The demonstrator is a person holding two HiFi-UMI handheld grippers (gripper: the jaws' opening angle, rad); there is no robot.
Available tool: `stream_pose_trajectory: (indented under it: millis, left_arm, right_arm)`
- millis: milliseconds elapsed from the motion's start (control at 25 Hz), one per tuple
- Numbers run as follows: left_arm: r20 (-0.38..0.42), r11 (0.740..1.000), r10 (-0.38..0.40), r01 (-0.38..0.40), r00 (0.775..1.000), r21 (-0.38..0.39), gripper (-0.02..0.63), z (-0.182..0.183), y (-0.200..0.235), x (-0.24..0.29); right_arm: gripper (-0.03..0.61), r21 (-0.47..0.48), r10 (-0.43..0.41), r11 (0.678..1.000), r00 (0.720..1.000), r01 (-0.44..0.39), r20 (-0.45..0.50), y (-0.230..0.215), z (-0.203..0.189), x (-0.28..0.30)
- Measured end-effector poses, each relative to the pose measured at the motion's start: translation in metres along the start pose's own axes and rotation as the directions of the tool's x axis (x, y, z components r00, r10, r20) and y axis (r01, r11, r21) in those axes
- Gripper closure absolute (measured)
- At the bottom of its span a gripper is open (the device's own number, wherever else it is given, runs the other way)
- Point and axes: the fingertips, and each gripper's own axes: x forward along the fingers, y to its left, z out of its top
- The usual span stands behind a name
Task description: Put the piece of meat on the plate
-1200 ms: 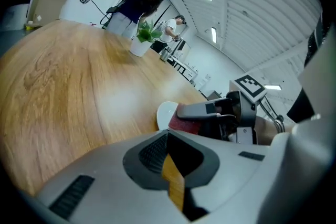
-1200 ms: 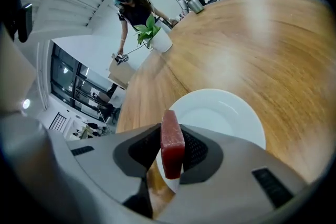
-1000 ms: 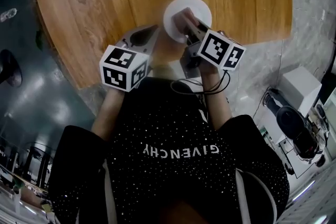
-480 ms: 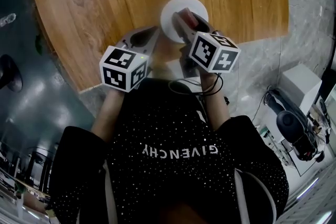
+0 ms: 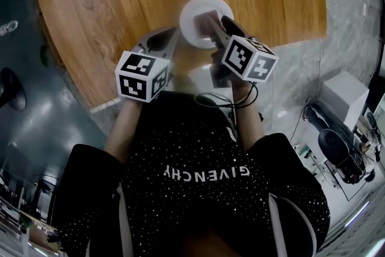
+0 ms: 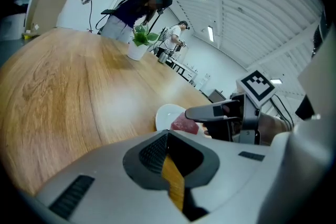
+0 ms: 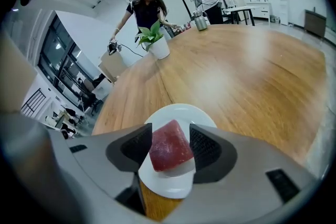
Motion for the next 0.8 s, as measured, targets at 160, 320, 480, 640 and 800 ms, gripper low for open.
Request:
stream_pose_trajectory:
  millis: [160, 320, 480, 640, 800]
  left_arm:
    - [0.017, 1.000, 0.016, -0.016, 1.000, 0.017, 0.606, 0.007, 0.002, 0.000]
    - [0.024, 0.998, 0.025, -0.026, 0.999, 0.050, 0.606, 0.011, -0.004, -0.002]
    - [0.027, 0.996, 0.023, -0.025, 0.999, 0.085, 0.606, 0.017, -0.013, -0.002]
    - [0.039, 0.991, 0.014, -0.019, 0.999, 0.131, 0.606, 0.029, -0.027, -0.005]
    - [0.071, 0.979, -0.002, -0.013, 0.998, 0.201, 0.606, 0.054, -0.051, -0.011]
  right_arm:
    - [0.367, -0.003, -0.014, 1.000, 1.000, 0.014, 0.027, -0.003, 0.004, -0.006]
    - [0.367, 0.003, -0.001, 1.000, 0.998, 0.001, 0.055, -0.003, 0.007, -0.017]
    - [0.367, 0.011, 0.004, 1.000, 0.997, -0.005, 0.080, -0.005, 0.008, -0.028]
    - [0.367, 0.003, 0.031, 0.999, 0.993, -0.032, 0.113, -0.002, 0.012, -0.046]
    - [0.472, -0.038, 0.001, 0.999, 0.980, 0.007, 0.201, -0.002, 0.026, -0.073]
